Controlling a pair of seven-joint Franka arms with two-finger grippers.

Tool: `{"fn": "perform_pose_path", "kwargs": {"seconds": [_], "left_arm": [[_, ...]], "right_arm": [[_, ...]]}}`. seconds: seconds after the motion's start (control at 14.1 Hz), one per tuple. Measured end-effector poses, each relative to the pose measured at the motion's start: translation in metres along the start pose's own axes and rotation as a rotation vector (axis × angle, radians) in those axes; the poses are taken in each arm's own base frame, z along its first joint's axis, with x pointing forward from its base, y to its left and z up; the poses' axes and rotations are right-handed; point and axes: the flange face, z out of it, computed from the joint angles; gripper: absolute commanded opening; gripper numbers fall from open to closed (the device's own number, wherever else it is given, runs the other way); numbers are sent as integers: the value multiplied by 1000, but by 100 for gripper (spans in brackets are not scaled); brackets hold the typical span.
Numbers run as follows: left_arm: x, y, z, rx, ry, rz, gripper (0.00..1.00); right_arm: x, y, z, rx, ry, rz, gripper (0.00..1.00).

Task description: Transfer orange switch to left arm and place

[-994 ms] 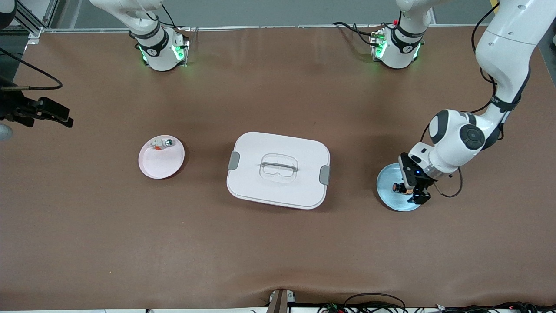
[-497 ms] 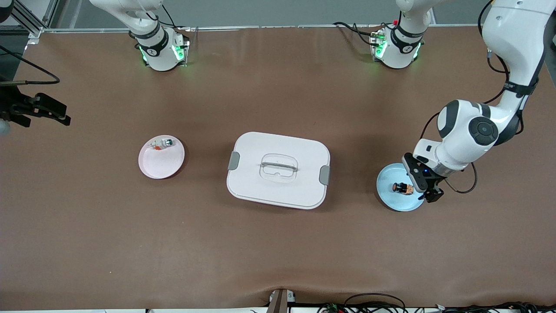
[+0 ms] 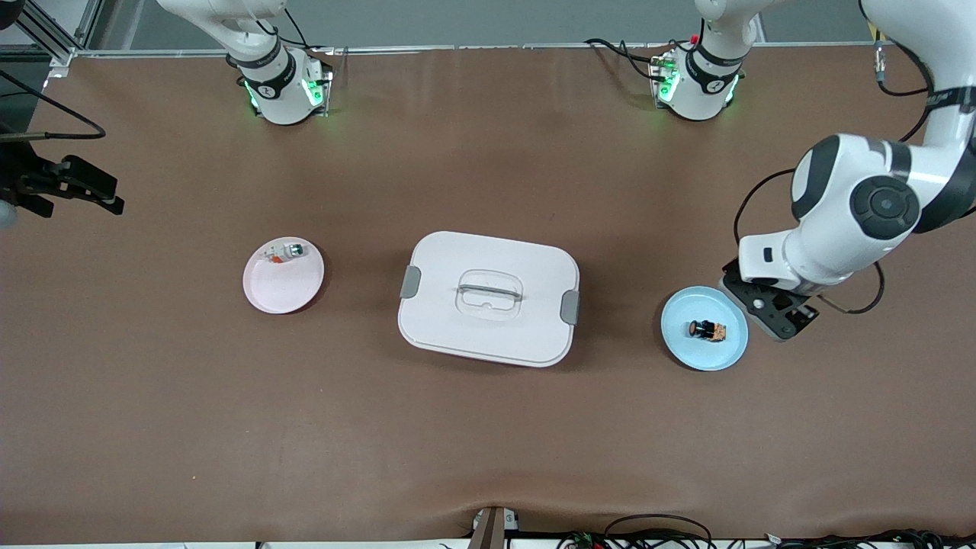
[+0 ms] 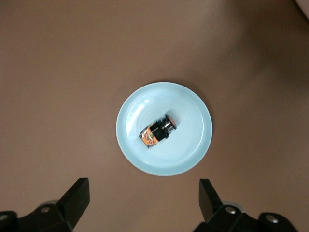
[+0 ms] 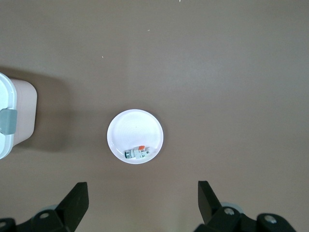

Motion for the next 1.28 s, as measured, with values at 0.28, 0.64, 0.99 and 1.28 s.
{"fn": "perform_pose_path", "kwargs": {"seconds": [0.28, 0.64, 0.99, 1.28], "left_arm": [[3, 3, -67, 12, -23, -311, 100], [2, 11, -100, 39, -14, -696, 100], [-11, -9, -123, 56, 11, -768, 100], [-30, -28, -137, 54, -17, -796, 100]], "right_arm": [[-1, 0, 1, 1, -4, 0, 100], [-4, 0, 4, 3, -37, 0, 100], [-5, -1, 4, 6, -44, -2, 100], [-5, -2, 4, 8, -43, -3, 100]]}}
